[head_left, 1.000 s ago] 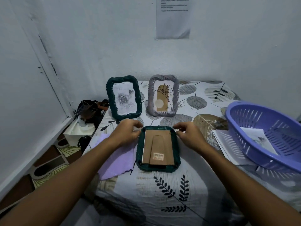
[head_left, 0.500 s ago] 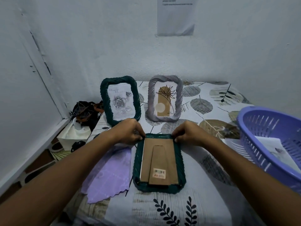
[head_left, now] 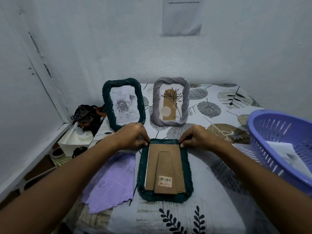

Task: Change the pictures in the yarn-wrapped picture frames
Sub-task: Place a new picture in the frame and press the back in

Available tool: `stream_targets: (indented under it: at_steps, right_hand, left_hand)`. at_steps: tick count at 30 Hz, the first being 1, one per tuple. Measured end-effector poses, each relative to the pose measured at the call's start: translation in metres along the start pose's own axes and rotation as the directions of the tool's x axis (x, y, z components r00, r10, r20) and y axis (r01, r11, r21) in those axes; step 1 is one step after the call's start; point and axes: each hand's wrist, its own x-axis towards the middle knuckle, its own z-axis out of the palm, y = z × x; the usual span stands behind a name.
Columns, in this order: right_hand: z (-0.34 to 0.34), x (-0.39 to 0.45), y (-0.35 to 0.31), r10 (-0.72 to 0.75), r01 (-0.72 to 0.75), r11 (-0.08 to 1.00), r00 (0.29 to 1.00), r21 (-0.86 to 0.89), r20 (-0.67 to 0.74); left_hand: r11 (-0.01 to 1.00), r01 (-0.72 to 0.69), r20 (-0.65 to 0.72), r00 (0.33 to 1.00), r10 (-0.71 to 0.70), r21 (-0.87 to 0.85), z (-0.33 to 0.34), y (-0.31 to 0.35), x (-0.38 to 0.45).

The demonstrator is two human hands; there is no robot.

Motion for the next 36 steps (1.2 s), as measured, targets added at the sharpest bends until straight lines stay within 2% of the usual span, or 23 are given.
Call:
stream_targets:
  at_steps: [8,14,22,36]
  right_hand:
    - [0.006,0.001,0.003,-0.01,0.013,0.999,0.999,0.049,-0.045]
    - [0.013,0.001,0.005,-0.011,0.023,0.995,0.993,0.092,-0.119]
    - [0.012,-0.003,0.01,0.043,-0.032,0.992,0.995,0.121,-0.095]
    - [0.015,-0.005,0.008,0.078,-0.061,0.989,0.989,0.134,-0.125]
  left_hand:
    - [1.0,-0.026,-0.087,0.996,0.026,0.0,0.003,0.002,-0.005]
    - [0.999,0.037,-0.138,0.99,-0.038,-0.013,0.009,0.003,-0.003]
    - [0.99,0.072,-0.098,0.992,-0.084,-0.123,0.01,-0.001,-0.005]
    - [0.976,0.178,-0.139,0.971,-0.195,-0.124,0.01,0.01,-0.002]
